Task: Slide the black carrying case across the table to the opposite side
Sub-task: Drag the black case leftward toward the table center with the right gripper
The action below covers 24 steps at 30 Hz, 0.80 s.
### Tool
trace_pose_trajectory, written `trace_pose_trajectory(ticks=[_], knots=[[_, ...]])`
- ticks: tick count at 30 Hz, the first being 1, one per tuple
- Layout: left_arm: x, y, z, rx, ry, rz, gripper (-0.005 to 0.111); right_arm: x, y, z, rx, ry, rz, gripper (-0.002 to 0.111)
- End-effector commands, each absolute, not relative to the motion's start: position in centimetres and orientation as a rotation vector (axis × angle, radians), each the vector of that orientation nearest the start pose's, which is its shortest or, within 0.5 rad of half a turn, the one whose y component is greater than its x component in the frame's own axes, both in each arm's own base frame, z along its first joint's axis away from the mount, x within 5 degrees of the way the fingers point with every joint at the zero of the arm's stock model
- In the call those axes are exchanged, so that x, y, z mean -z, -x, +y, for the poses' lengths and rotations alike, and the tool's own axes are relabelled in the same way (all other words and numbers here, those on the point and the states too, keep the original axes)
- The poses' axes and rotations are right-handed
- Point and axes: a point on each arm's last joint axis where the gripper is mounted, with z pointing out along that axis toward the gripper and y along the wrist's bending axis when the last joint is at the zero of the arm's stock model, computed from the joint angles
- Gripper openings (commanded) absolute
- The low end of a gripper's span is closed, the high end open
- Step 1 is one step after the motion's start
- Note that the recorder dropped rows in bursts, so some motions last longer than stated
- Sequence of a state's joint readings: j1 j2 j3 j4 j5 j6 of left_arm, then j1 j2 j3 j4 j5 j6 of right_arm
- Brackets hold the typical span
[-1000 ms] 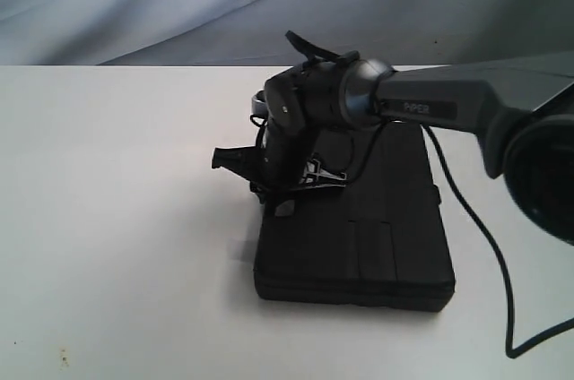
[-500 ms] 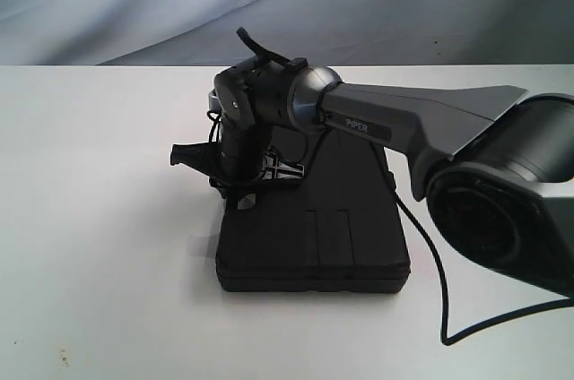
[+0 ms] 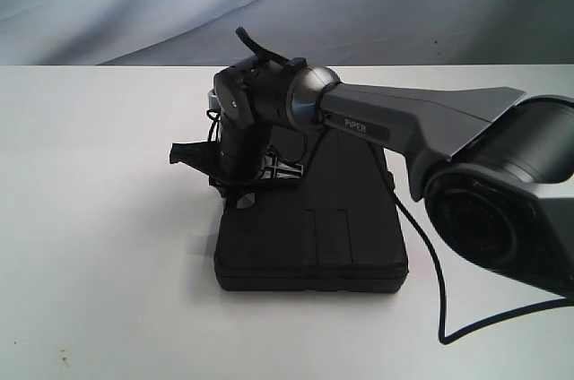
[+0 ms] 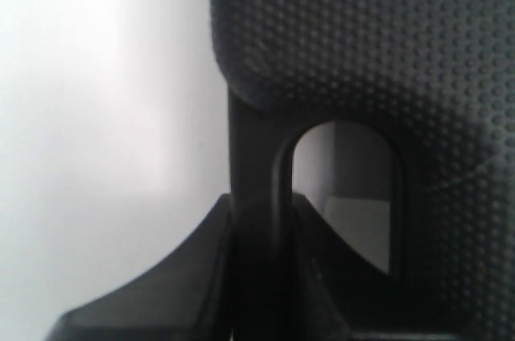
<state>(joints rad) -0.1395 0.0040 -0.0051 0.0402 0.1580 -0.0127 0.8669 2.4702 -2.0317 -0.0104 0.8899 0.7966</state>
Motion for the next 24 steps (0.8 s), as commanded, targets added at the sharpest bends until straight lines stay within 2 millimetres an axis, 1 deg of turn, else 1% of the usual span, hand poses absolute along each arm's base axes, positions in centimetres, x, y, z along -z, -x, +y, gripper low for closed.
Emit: trace_pose_trajectory(ticks=[1, 4, 6, 10, 12, 16, 24], knots=[[-20.0, -5.6, -0.7, 0.097, -0.115, 1.627, 0.0, -11.5, -33.5, 40.5, -0.468, 0.069, 2.855, 0.0], [-20.0, -5.6, -0.7, 0.097, -0.115, 1.627, 0.0, -11.5, -33.5, 40.5, -0.468, 0.069, 2.855, 0.002], [-20.0, -5.6, -0.7, 0.097, -0.115, 1.627, 0.0, -11.5, -33.5, 40.5, -0.468, 0.069, 2.855, 0.008], [-20.0, -5.6, -0.7, 0.097, -0.115, 1.627, 0.0, -11.6, -33.4, 40.5, -0.468, 0.066, 2.856, 0.027], [-20.0, -5.6, -0.7, 0.097, -0.115, 1.627, 0.0, -11.6, -33.4, 40.4, -0.462, 0.061, 2.859, 0.031], [-20.0, -5.6, -0.7, 0.097, -0.115, 1.627, 0.0, -12.3, -33.5, 40.3, -0.442, 0.075, 2.846, 0.032], [-20.0, -5.6, -0.7, 0.097, -0.115, 1.627, 0.0, -14.3, -33.6, 39.7, -0.407, 0.096, 2.819, 0.032]])
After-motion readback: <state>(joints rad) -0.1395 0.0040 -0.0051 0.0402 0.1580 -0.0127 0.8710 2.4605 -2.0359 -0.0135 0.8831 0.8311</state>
